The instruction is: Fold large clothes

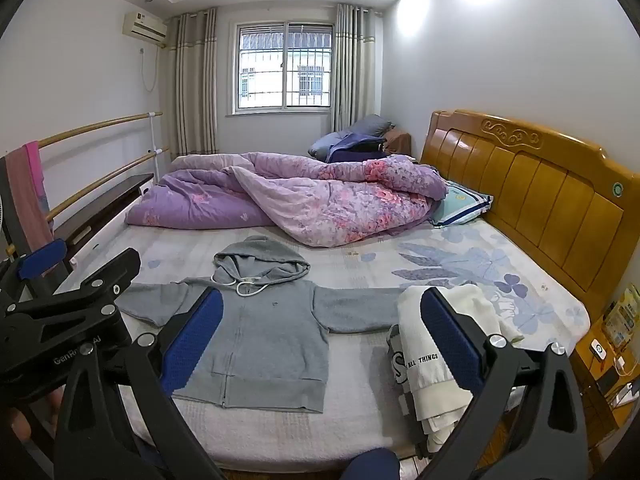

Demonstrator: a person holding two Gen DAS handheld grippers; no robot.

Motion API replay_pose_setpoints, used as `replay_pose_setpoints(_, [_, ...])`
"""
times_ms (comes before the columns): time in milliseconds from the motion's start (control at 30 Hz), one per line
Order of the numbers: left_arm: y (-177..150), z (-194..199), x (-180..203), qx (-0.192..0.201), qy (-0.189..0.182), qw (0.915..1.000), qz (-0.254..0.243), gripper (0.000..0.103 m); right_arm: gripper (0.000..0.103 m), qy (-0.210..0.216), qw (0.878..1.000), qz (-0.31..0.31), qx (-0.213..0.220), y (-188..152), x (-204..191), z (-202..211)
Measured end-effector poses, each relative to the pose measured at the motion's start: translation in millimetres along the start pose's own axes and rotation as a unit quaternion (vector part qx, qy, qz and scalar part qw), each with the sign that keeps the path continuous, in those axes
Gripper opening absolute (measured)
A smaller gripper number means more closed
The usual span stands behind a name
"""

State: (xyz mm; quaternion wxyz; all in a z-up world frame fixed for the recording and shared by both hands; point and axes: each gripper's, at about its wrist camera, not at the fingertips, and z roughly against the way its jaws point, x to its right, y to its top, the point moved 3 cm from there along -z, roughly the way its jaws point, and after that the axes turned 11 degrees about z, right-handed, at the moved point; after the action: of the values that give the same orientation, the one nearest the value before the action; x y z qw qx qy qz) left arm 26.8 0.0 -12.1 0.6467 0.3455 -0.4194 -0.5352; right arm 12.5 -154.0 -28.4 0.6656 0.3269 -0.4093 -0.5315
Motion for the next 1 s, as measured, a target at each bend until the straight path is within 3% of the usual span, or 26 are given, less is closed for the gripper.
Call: replay_pose_setpoints(1000, [-4, -10, -9, -0.008, 0.006, 0.9999, -0.005, 0.098, 0.095, 0.002, 1.0, 0.001, -0.006, -5, -4, -9])
